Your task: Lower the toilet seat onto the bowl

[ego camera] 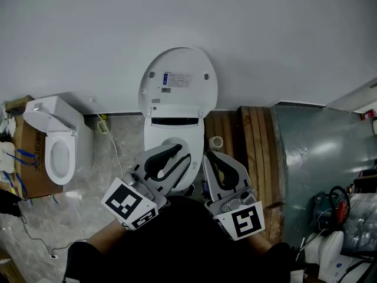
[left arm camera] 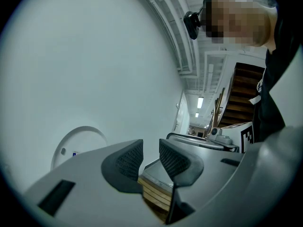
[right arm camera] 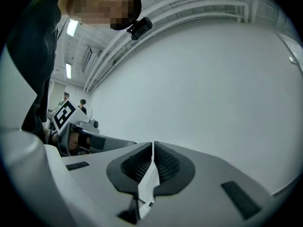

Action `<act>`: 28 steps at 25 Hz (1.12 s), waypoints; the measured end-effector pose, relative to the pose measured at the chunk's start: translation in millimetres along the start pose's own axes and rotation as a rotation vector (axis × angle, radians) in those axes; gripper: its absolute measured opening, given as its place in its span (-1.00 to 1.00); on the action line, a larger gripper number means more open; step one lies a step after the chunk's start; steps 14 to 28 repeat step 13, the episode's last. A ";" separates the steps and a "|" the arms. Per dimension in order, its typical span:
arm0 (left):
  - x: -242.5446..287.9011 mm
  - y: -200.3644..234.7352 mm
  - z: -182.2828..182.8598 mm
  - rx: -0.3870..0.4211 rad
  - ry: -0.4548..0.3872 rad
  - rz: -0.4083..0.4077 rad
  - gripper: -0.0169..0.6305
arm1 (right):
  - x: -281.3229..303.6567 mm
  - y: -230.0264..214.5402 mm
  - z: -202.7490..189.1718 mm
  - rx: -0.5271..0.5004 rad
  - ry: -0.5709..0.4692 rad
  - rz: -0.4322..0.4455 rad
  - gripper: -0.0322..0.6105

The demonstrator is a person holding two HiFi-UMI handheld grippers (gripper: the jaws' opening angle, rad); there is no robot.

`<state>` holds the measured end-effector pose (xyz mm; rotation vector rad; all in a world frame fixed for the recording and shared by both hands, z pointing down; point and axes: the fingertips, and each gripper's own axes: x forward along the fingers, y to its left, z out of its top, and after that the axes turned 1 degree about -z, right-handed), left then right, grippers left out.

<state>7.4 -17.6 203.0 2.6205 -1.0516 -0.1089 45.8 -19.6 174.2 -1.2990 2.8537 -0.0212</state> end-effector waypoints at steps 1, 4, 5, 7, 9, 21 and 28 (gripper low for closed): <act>0.1 0.0 -0.4 -0.001 0.001 0.002 -0.59 | -0.1 0.0 -0.4 0.000 0.001 0.002 -0.78; 0.5 -2.2 -1.4 0.000 0.004 0.005 -0.59 | -1.9 -0.7 -0.7 0.005 0.001 0.005 -0.78; 0.6 -2.9 -1.7 0.000 0.004 0.006 -0.59 | -2.4 -0.9 -0.9 0.006 0.001 0.007 -0.78; 0.8 -3.2 -2.5 -0.001 0.005 0.009 -0.59 | -2.8 -1.3 -1.9 0.009 0.003 0.011 -0.78; 0.6 -2.9 -3.6 -0.004 0.004 0.013 -0.59 | -3.2 -1.7 -3.2 0.010 0.005 0.014 -0.78; 0.8 -3.3 -5.2 -0.009 0.002 0.020 -0.59 | -4.1 -3.4 -4.8 0.016 0.007 0.018 -0.78; 0.8 -3.3 -5.2 -0.009 0.002 0.020 -0.59 | -4.1 -3.4 -4.8 0.016 0.007 0.018 -0.78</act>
